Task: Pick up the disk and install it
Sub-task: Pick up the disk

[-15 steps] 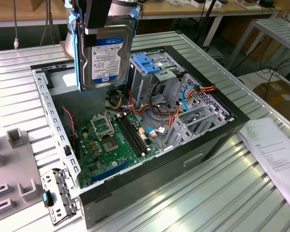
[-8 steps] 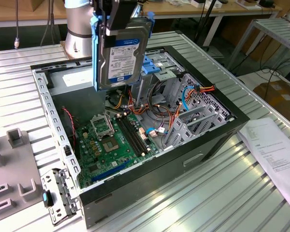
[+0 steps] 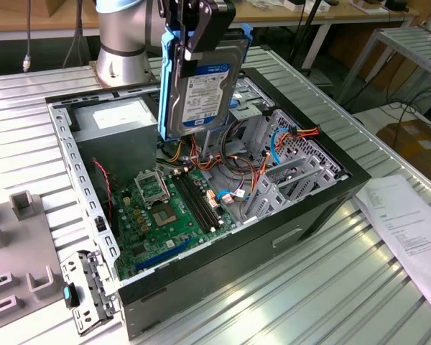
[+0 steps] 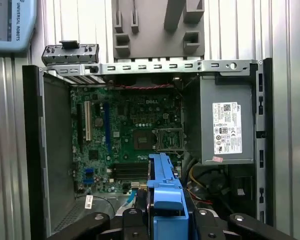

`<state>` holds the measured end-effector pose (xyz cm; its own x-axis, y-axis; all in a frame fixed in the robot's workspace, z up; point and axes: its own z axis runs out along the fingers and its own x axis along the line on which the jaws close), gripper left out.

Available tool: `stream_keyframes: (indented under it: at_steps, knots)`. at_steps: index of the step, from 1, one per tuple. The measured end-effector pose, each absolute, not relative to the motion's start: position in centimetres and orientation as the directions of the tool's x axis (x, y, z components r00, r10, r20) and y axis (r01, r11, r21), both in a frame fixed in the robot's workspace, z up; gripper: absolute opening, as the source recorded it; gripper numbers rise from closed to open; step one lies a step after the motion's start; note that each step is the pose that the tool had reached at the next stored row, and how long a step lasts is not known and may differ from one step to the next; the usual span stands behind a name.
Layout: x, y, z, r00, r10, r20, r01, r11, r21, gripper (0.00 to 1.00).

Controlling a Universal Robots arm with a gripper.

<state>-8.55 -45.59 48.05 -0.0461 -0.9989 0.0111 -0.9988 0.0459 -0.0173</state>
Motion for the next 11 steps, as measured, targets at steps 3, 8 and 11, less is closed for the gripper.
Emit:
stream_keyframes:
  at_steps: [3, 8, 11]
  knots:
    - [-8.6, -46.8, 48.0, -0.046, -0.999, 0.011, -0.999, 0.046, -0.017, 0.37]
    - [-8.5, -48.9, 47.8, -0.046, -0.999, 0.011, -0.999, 0.046, -0.017, 0.37]
    - [-8.4, -50.0, 47.6, -0.046, -0.999, 0.011, -0.999, 0.046, -0.017, 0.37]
